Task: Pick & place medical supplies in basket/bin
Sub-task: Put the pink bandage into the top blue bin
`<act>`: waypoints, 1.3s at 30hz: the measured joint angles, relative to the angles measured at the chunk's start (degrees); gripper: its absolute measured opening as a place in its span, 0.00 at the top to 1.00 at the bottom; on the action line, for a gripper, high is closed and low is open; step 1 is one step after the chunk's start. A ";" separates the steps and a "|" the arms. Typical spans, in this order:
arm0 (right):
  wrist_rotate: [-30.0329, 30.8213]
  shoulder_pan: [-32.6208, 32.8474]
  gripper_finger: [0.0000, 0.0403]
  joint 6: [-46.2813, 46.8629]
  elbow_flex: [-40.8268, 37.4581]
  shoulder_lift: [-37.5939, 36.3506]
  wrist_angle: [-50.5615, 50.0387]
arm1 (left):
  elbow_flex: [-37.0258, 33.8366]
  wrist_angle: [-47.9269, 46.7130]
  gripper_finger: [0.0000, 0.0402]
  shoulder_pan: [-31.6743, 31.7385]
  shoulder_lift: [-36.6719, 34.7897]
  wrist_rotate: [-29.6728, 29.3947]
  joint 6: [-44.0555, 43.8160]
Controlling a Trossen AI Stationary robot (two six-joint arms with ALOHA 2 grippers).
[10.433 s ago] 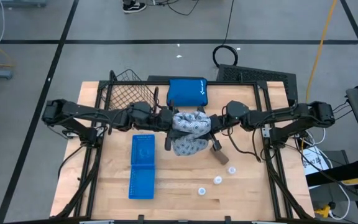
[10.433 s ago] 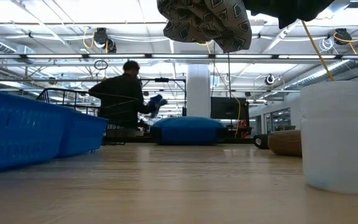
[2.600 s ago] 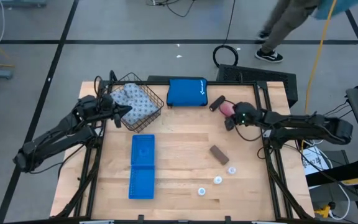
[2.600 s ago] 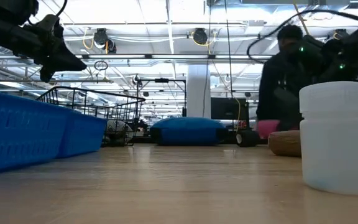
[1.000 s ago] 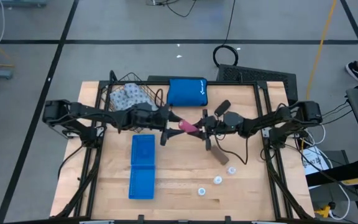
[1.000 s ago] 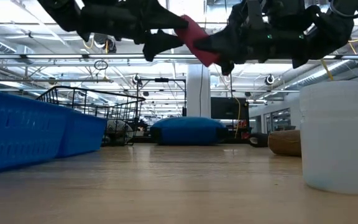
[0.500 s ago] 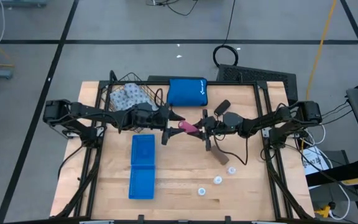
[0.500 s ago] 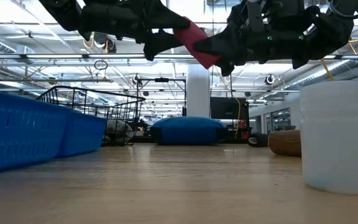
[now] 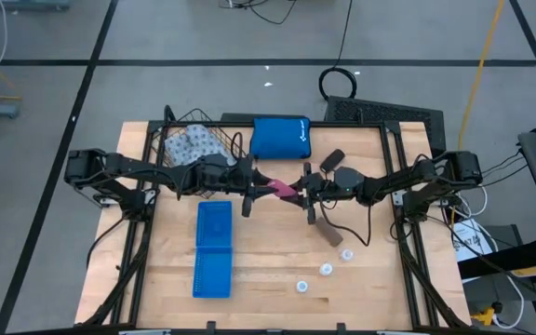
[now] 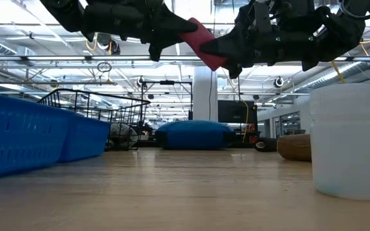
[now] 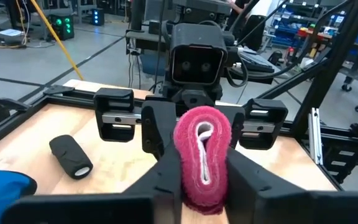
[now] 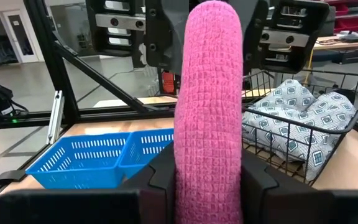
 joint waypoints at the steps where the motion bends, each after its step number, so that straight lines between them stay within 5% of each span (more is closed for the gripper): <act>1: 0.02 0.00 0.78 -0.01 -0.02 0.00 -0.01 | 0.00 0.07 0.84 0.00 0.00 0.00 0.18; 18: -0.84 0.11 0.56 0.14 -1.92 -0.95 -6.60 | -2.96 5.51 0.84 0.54 -8.60 -0.40 7.24; 23: -0.34 0.09 0.51 0.03 -2.31 -0.29 -6.14 | -10.80 24.50 0.84 1.86 -8.76 0.65 4.31; 29: 3.17 -0.06 0.47 -0.72 -1.95 -0.56 9.83 | -19.70 45.21 0.84 2.34 -8.74 -0.80 1.99; 33: 4.58 -0.47 0.45 -3.66 0.43 0.17 18.05 | -20.90 47.35 0.85 2.31 -8.63 -0.88 1.33; 39: 4.44 -0.90 0.39 -4.84 6.20 1.96 16.37 | -20.87 46.99 0.85 2.30 -8.63 -0.49 0.69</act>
